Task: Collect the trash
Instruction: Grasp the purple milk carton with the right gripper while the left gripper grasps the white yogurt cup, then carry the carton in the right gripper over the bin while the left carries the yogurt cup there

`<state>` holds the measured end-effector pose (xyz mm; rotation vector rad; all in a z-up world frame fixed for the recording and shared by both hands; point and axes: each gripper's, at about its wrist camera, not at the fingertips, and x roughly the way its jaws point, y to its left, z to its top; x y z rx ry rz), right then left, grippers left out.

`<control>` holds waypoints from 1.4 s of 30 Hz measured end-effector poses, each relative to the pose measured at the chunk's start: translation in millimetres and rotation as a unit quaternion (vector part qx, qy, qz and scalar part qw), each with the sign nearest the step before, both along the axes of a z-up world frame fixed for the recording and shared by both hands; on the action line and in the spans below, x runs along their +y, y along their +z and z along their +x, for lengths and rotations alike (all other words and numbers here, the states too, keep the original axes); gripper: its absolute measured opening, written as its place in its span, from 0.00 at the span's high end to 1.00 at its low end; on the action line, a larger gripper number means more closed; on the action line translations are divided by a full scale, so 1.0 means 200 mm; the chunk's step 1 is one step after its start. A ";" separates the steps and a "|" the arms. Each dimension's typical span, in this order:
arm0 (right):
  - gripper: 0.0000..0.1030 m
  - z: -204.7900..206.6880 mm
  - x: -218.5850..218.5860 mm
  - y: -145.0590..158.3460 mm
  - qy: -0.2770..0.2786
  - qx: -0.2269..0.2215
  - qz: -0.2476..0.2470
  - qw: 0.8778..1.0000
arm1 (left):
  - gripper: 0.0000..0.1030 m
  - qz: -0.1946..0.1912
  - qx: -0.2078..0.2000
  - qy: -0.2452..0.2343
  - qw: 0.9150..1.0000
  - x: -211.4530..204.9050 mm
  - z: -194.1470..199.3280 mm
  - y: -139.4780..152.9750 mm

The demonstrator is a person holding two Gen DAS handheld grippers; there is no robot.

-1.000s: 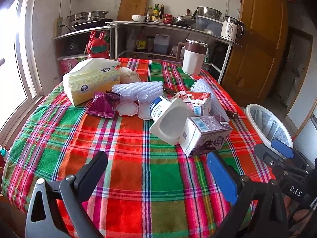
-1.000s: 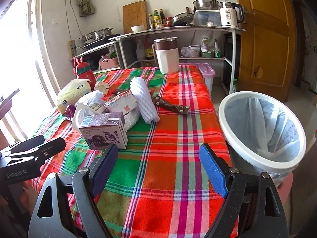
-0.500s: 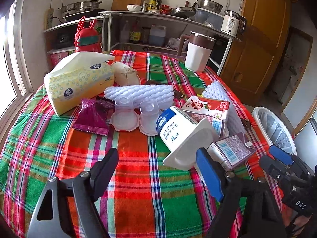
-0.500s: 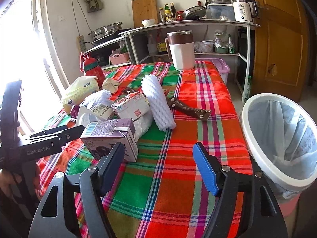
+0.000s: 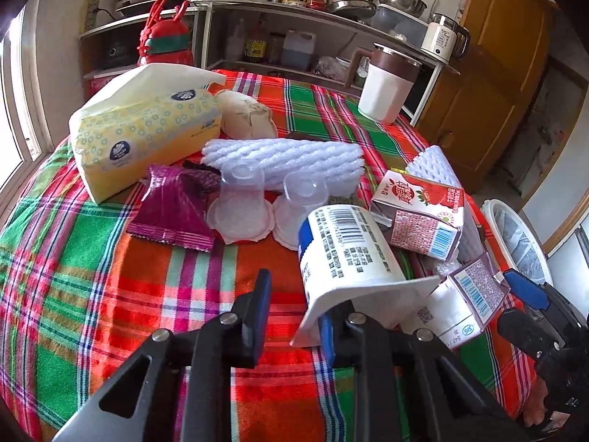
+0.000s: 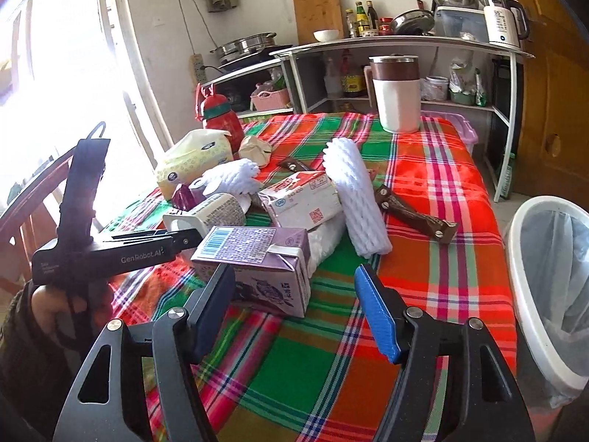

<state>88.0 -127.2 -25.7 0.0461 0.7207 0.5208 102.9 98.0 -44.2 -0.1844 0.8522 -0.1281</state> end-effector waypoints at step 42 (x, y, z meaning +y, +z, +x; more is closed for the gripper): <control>0.30 -0.03 0.14 -0.01 -0.098 -0.002 -0.015 0.995 | 0.80 0.002 -0.040 0.026 0.999 0.09 -0.18 0.07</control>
